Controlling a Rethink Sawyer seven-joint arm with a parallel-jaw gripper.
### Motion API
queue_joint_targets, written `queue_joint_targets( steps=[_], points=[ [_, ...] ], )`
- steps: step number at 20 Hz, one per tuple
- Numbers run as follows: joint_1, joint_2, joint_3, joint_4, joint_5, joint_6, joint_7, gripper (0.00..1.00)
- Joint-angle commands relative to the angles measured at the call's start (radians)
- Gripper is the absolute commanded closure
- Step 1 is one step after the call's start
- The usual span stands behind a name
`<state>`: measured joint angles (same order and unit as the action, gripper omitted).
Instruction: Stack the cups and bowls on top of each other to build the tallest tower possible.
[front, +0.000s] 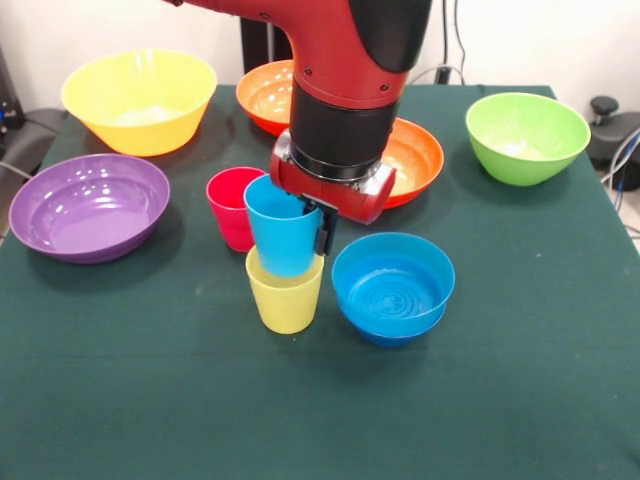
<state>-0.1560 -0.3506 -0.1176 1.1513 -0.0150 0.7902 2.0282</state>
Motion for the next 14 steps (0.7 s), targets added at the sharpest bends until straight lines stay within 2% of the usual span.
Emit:
queue_joint_targets(
  steps=[1, 14],
  points=[
    [0.020, 0.057, 0.043, 0.079, 0.020, -0.088, 0.183, 1.00],
    [0.000, 0.125, 0.061, 0.056, 0.030, -0.194, 0.158, 1.00]
  ],
)
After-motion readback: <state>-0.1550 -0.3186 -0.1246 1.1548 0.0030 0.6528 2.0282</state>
